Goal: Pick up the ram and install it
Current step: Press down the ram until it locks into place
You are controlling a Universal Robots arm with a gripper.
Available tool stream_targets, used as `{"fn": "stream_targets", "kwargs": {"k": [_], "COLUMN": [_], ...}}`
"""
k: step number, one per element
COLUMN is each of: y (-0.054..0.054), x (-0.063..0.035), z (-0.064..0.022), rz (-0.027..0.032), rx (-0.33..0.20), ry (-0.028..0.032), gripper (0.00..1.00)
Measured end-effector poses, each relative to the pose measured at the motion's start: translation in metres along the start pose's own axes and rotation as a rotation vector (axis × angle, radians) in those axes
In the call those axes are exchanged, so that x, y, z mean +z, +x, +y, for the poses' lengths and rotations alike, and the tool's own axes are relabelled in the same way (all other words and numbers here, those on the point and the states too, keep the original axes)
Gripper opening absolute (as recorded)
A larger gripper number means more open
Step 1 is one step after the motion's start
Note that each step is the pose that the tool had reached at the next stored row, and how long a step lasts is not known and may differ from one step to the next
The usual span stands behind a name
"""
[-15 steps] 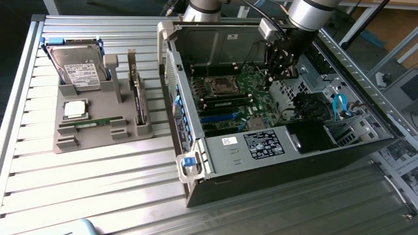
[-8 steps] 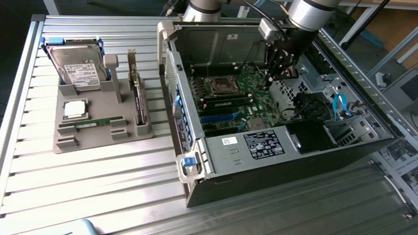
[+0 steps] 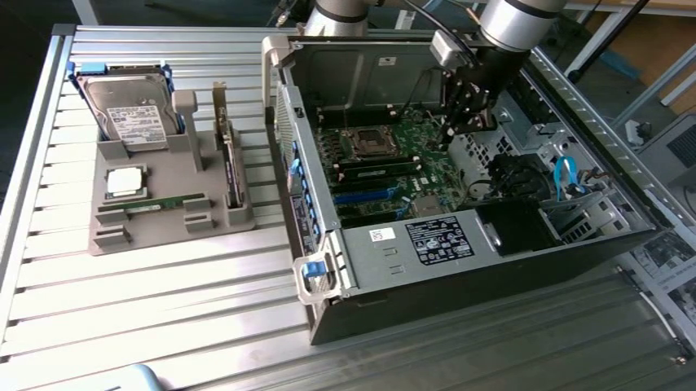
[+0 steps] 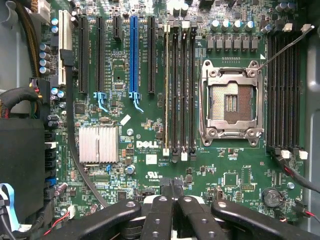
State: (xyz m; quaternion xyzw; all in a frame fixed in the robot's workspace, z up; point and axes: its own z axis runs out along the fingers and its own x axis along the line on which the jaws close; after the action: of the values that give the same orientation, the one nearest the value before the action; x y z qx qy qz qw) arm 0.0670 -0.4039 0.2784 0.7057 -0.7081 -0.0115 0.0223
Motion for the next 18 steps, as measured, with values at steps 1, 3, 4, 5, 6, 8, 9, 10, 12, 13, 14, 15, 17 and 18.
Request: {"fn": "stream_targets", "kwargs": {"k": [1, 3, 4, 5, 6, 8, 9, 10, 12, 13, 14, 15, 17, 18], "y": [0.0, 0.0, 0.0, 0.0, 0.0, 0.0, 0.0, 0.0, 0.0, 0.0, 0.0, 0.0, 0.0, 0.0], "x": [0.0, 0.0002, 0.0002, 0.0003, 0.0004, 0.0005, 0.0006, 0.0007, 0.0009, 0.001, 0.0012, 0.0015, 0.002, 0.0023], "z": [0.0, 0.0, 0.0, 0.0, 0.0, 0.0, 0.0, 0.0, 0.0, 0.0, -0.0001, -0.0001, -0.0001, -0.0001], "rz": [-0.0003, -0.0016, -0.0022, -0.0031, -0.004, -0.0054, -0.006, -0.0066, -0.0077, -0.0083, -0.0093, -0.0107, -0.013, -0.0144], "rx": [0.006, 0.035, 0.046, 0.065, 0.084, 0.113, 0.125, 0.138, 0.162, 0.174, 0.195, 0.223, 0.271, 0.304], "ry": [-0.0001, -0.0006, -0.0007, -0.001, -0.0013, -0.0017, -0.0019, -0.0021, -0.0025, -0.0027, -0.003, -0.0034, -0.0042, -0.0047], "gripper": [0.11, 0.11, 0.11, 0.11, 0.11, 0.11, 0.11, 0.11, 0.11, 0.11, 0.11, 0.11, 0.11, 0.11]}}
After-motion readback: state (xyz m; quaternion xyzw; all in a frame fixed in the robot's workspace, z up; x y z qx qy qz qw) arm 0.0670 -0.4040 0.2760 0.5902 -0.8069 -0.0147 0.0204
